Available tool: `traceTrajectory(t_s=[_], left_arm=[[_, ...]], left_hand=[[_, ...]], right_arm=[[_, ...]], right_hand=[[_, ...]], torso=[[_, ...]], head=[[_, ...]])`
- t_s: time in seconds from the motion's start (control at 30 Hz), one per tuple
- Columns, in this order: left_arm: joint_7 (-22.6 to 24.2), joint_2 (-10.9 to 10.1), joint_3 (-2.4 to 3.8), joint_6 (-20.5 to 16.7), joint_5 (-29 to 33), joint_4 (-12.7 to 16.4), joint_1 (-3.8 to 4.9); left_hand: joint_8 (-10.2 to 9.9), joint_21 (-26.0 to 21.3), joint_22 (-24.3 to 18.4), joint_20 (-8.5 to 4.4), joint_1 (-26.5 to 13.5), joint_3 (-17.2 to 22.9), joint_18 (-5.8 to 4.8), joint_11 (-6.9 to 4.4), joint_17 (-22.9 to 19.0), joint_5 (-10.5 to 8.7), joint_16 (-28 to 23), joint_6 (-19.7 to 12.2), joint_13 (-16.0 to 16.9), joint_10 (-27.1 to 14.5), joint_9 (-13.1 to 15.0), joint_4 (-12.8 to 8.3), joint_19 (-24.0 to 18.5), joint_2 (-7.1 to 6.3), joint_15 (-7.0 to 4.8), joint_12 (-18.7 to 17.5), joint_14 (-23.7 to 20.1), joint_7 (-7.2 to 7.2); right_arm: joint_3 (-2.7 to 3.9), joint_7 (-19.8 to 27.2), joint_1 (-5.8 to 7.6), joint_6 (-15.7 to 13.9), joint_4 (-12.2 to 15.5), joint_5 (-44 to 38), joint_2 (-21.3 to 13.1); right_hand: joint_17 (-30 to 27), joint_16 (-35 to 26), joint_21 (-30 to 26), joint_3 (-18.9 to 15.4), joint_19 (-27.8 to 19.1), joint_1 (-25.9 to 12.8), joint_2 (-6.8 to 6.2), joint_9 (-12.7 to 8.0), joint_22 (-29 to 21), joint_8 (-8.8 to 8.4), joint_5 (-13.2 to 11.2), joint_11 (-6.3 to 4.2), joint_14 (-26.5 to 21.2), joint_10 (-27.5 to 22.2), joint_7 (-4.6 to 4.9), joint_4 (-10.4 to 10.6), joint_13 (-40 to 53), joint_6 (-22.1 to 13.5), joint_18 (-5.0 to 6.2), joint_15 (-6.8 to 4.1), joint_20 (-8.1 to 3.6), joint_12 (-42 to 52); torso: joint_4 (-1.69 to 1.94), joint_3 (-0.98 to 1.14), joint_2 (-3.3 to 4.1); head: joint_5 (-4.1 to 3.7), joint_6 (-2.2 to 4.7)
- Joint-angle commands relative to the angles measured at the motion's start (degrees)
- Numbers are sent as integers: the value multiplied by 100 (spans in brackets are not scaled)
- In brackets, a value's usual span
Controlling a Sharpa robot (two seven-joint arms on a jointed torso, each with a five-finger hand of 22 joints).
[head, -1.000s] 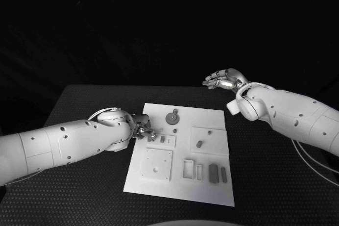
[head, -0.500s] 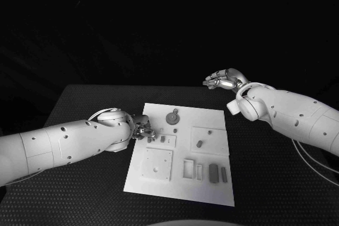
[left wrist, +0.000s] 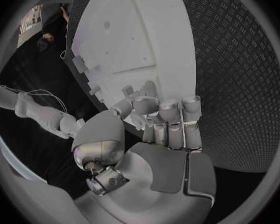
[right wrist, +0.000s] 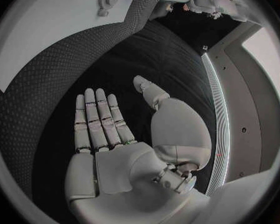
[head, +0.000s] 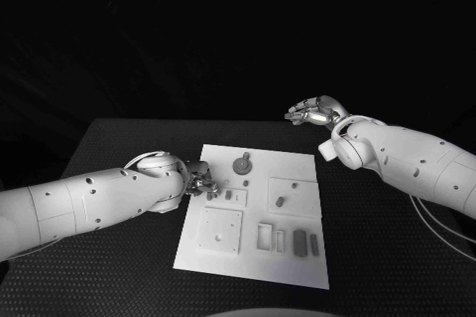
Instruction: Assemble the parts on the task board
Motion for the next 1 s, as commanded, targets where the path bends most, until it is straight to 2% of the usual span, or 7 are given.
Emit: traceTrajectory(t_s=[0.03,0.1,0.2,0.47,1.0], left_arm=[[-32,20,-16,97,13,1,-22],[-34,24,-15,119,3,3,-22],[-39,32,-15,141,-6,4,-22],[-38,31,-14,194,-32,6,-22],[-17,9,-5,326,7,17,-22]], left_hand=[[-1,33,-11,-816,195,59,105,-167,-2,-13,9,381,-13,-204,-6,-96,-43,140,-55,42,25,-166],[8,44,-20,-810,298,86,104,-162,-2,46,9,374,-21,-209,-9,-168,-52,276,-53,45,21,-166],[17,55,-30,-802,354,86,98,-160,-1,142,10,367,-30,-214,-12,-235,-65,356,-46,48,18,-165],[27,67,-40,-797,401,87,94,-163,1,223,14,361,-39,-218,-15,-312,-75,418,-35,51,19,-167],[33,79,-51,-793,440,93,90,-168,1,273,18,354,-52,-225,-18,-381,-83,455,-17,49,21,-171]], right_arm=[[1,52,-3,79,2,3,3],[1,52,-3,78,0,3,8],[1,52,-3,78,-4,3,9],[1,49,-3,84,-7,3,12],[1,49,-10,90,-8,3,15]], right_hand=[[-9,28,-30,-34,-33,10,31,-6,6,21,39,-10,-35,0,122,4,-6,-39,-28,1,-12,-22],[-9,28,-30,-35,-33,10,31,-7,6,21,40,-10,-35,0,123,4,-6,-39,-28,2,-12,-22],[-10,28,-31,-35,-33,9,32,-7,7,21,40,-10,-36,1,123,4,-6,-39,-28,2,-12,-22],[-12,28,-33,-36,-34,8,31,-8,8,21,40,-10,-37,1,124,5,-6,-40,-28,3,-11,-23],[-16,29,-39,-40,-35,4,32,-10,12,22,38,-9,-40,1,125,6,-6,-41,-29,5,-11,-25]], torso=[[2,-1,1],[1,-1,2],[-5,1,2],[-2,-1,0],[6,-4,-2]], head=[[-2,-1],[-4,-1],[-1,2],[-7,-4],[-14,-7]])
